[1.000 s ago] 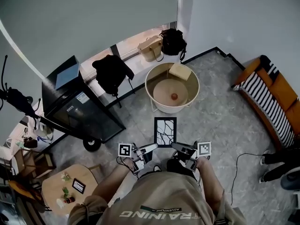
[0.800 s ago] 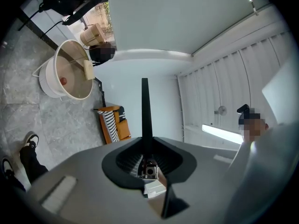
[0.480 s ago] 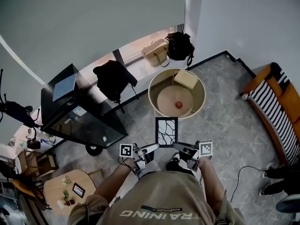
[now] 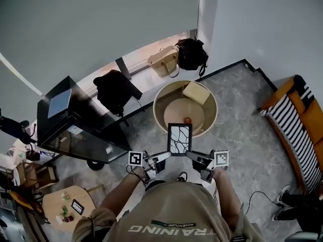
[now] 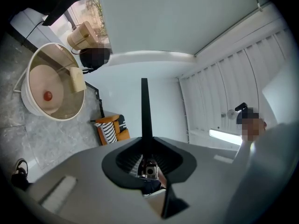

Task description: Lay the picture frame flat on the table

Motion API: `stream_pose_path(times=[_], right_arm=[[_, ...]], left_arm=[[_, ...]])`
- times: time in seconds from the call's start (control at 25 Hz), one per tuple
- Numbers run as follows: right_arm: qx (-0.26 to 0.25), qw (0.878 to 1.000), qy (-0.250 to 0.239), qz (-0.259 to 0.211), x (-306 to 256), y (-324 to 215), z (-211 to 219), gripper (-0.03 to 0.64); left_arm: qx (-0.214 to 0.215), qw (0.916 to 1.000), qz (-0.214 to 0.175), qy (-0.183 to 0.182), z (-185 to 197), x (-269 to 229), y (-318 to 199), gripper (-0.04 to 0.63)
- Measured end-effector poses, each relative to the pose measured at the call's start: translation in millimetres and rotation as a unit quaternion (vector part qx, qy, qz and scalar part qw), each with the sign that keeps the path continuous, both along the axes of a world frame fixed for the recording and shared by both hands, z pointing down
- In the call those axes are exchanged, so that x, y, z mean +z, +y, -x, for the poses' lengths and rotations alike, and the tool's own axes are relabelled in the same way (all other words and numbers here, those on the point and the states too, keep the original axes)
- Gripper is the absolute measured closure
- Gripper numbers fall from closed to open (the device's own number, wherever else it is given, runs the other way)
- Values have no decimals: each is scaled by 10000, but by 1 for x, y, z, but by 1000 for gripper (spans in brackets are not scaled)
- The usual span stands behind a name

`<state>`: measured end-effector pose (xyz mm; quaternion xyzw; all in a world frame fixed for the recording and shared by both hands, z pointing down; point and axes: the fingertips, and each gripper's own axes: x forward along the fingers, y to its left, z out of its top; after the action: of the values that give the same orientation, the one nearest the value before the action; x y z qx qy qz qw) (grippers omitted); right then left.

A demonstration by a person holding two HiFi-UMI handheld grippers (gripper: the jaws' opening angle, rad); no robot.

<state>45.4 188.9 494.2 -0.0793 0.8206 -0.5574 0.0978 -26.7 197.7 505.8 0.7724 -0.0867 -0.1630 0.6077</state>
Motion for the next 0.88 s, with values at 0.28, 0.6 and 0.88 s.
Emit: stream_pose_path(times=[0.28, 0.6, 0.88], right_arm=[[-116, 9999, 3, 57, 8, -32, -16, 546], [-169, 9998, -92, 56, 11, -61, -12, 546], [-108, 9998, 86, 120, 15, -96, -1, 546]], left_arm=[[-131, 9998, 128, -34, -16, 4, -29, 522], [-142, 9998, 157, -46, -13, 8, -58, 522], [39, 9997, 223, 8, -2, 13, -95, 522]])
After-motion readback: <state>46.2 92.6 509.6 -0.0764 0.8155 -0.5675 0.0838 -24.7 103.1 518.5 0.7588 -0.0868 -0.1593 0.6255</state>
